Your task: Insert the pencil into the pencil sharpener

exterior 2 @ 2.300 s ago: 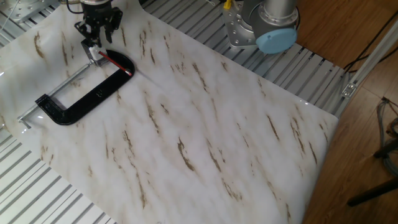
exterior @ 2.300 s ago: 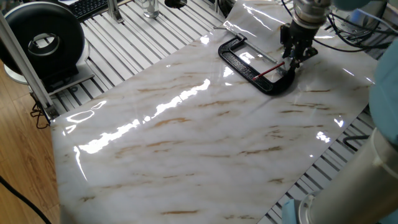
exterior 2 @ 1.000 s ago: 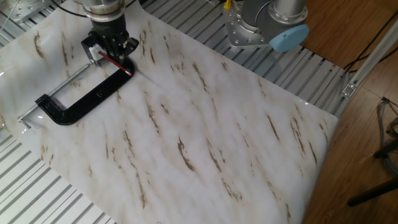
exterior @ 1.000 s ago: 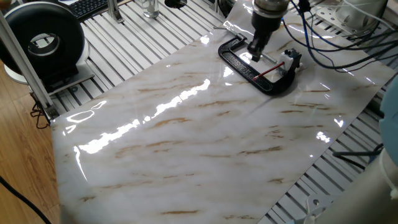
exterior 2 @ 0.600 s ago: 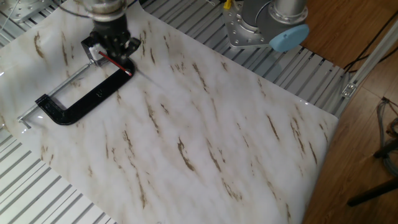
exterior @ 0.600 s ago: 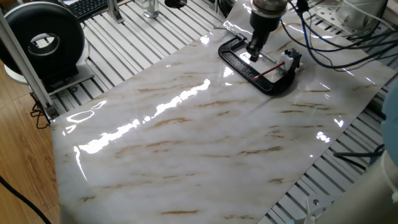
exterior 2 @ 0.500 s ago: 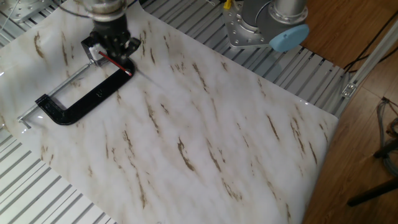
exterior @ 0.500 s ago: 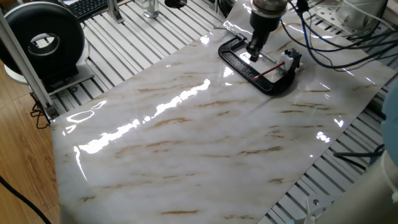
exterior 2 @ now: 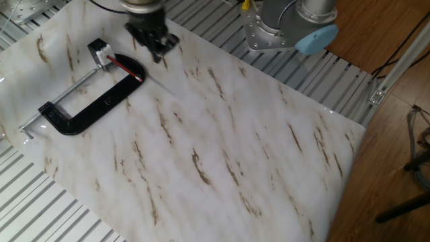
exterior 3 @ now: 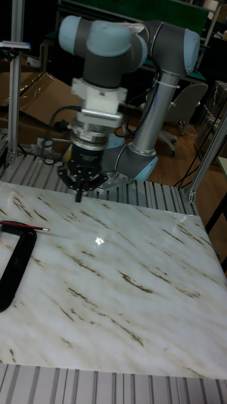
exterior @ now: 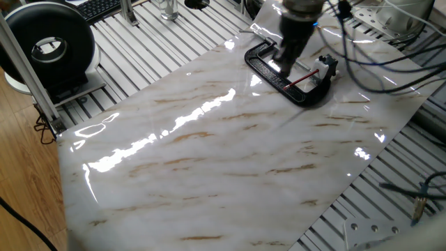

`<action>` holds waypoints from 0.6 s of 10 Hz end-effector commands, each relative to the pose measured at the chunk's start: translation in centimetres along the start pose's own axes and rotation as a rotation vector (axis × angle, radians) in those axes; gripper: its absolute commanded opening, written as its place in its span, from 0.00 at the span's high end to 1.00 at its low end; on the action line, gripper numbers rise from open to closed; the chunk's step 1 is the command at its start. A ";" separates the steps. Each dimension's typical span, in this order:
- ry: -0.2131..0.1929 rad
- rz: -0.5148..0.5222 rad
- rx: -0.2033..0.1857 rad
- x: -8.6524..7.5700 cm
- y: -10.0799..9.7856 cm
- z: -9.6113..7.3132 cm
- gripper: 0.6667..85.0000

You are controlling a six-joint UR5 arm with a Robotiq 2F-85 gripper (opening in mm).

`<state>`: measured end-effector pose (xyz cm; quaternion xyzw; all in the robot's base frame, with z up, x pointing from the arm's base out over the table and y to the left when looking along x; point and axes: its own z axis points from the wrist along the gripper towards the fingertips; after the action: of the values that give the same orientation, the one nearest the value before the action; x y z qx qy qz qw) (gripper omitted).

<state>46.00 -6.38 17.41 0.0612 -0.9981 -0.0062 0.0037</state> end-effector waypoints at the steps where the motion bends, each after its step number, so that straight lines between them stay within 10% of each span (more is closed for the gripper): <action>1: 0.008 0.099 0.001 -0.8 5.8 -1.8 1.00; 6: -0.054 0.270 -0.090 -4.0 4.6 -1.4 1.00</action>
<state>48.03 -1.72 18.63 -0.0325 -0.9991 -0.0255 -0.0109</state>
